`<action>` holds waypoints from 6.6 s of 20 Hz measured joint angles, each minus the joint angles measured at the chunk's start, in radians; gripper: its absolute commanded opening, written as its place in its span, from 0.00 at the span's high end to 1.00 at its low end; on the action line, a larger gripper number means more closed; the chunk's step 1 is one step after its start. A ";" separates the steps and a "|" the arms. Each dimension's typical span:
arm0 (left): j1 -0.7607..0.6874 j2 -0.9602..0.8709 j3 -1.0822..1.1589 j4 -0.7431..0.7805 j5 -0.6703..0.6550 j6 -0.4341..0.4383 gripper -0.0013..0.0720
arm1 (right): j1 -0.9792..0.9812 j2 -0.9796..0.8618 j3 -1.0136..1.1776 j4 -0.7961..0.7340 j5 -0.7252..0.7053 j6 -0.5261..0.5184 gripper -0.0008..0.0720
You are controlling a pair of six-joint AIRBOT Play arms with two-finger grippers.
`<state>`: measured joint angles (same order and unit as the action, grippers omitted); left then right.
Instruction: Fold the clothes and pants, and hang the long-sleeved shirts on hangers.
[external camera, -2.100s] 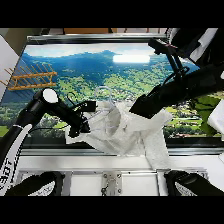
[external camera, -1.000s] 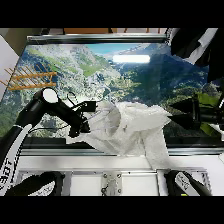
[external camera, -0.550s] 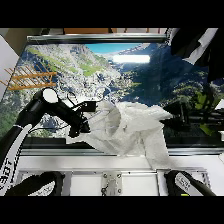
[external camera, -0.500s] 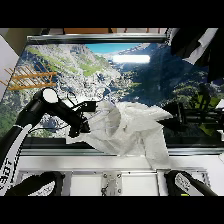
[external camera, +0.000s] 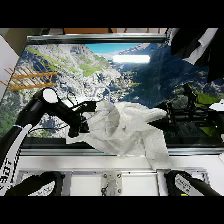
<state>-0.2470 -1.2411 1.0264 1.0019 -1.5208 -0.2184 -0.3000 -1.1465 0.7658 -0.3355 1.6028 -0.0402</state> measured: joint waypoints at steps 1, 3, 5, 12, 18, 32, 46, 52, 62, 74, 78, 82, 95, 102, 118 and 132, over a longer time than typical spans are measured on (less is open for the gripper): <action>0.000 0.000 0.000 0.000 0.000 0.000 0.96 | 0.005 -0.001 0.000 0.001 -0.003 0.006 0.01; 0.000 0.000 0.000 0.002 0.000 0.000 0.96 | 0.013 -0.001 0.000 0.008 -0.005 0.006 0.01; 0.000 0.000 0.000 0.001 0.000 0.000 0.95 | 0.017 -0.001 0.000 0.011 -0.007 0.007 0.01; 0.000 0.000 0.000 -0.005 0.001 0.001 0.95 | 0.021 -0.001 0.000 0.019 -0.007 0.014 0.01; 0.000 0.000 0.000 -0.007 0.002 0.001 0.95 | 0.021 -0.001 0.000 0.019 -0.006 0.014 0.01; 0.000 0.000 -0.002 -0.003 0.002 0.000 0.95 | 0.021 -0.002 0.000 0.018 -0.002 0.006 0.95; 0.000 0.000 -0.002 -0.004 0.003 0.001 0.95 | 0.021 -0.002 0.000 0.018 -0.006 0.010 0.96; 0.000 0.000 -0.001 -0.003 0.003 0.001 0.78 | 0.021 -0.002 0.000 0.018 -0.006 0.010 0.96; 0.000 0.001 0.000 -0.005 0.013 -0.037 0.45 | 0.021 -0.002 -0.001 0.018 -0.009 0.013 0.96; 0.166 0.154 0.001 -0.007 0.038 -0.241 0.45 | 0.021 -0.002 -0.001 0.018 -0.010 0.014 0.96; 0.271 0.247 0.001 -0.008 0.096 -0.344 0.45 | 0.021 0.000 -0.001 0.029 -0.009 0.014 0.96; 0.384 0.327 0.001 -0.008 0.140 -0.476 0.45 | 0.021 0.032 0.000 0.098 -0.029 0.015 0.96; 0.371 0.413 -0.195 -0.035 0.291 -1.150 0.05 | 0.021 0.289 0.036 0.230 -0.202 0.165 0.96; 0.060 0.408 -0.404 -0.194 0.728 -1.439 0.05 | 0.021 0.312 0.040 0.235 -0.212 0.203 0.96; -0.238 0.124 -0.301 -0.348 0.883 -1.506 0.95 | 0.021 0.314 0.040 0.235 -0.211 0.221 0.96; 0.082 0.262 -0.299 -0.243 0.683 -1.456 0.95 | 0.022 0.385 0.039 0.328 -0.224 0.386 0.96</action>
<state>-0.1654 -0.9794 0.7273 0.7589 -0.8375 -1.6741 -0.2783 -0.7620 0.8051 -0.0078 1.3788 0.3458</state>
